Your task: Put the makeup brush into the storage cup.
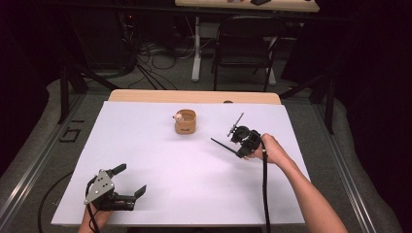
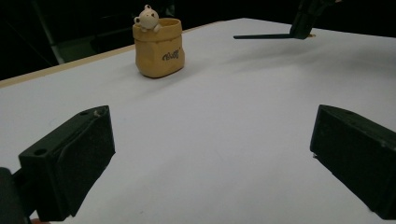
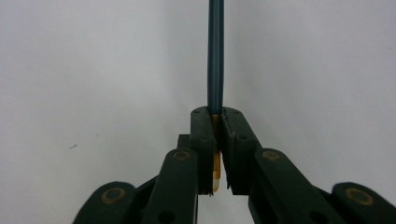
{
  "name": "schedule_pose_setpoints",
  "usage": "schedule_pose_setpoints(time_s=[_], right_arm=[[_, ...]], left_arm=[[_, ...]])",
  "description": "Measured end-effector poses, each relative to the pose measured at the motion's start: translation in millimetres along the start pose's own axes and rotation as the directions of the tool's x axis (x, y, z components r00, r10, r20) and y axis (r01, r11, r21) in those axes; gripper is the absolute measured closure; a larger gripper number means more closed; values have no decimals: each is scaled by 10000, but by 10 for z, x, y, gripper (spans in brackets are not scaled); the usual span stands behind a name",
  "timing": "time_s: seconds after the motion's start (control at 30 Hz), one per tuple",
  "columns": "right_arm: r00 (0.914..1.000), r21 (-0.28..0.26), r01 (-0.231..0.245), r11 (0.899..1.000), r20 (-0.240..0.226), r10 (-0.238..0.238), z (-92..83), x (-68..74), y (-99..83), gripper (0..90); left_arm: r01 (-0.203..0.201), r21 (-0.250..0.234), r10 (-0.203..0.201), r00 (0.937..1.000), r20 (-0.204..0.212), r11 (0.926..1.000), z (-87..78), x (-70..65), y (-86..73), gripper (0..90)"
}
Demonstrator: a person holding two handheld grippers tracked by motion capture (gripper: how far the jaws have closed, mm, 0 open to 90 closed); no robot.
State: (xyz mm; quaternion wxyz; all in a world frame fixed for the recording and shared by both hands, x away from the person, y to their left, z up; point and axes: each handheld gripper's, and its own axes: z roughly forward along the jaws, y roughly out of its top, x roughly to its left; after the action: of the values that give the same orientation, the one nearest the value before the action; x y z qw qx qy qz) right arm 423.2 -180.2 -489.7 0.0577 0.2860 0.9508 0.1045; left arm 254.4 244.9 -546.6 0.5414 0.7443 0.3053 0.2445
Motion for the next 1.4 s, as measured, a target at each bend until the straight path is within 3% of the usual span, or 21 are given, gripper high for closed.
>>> schedule_pose_setpoints(time_s=[0.53, 0.77, 1.4], right_arm=[[9958, -361, 916, 9951, -49, -918, -115, 233, 56, 843], [9846, -541, 1738, 9833, -92, -1746, -130, 382, 91, 843], [9604, -670, 2762, 9588, -188, -2780, -130, 644, 131, 843]], left_arm=[[-4, 34, 4, 10000, 41, 10000, 4, -3, -1, 0], [-22, 59, 21, 10000, 62, 10000, 6, -5, -2, 0], [-228, 519, 219, 9996, 196, 9984, 47, 1, 7, 0]])
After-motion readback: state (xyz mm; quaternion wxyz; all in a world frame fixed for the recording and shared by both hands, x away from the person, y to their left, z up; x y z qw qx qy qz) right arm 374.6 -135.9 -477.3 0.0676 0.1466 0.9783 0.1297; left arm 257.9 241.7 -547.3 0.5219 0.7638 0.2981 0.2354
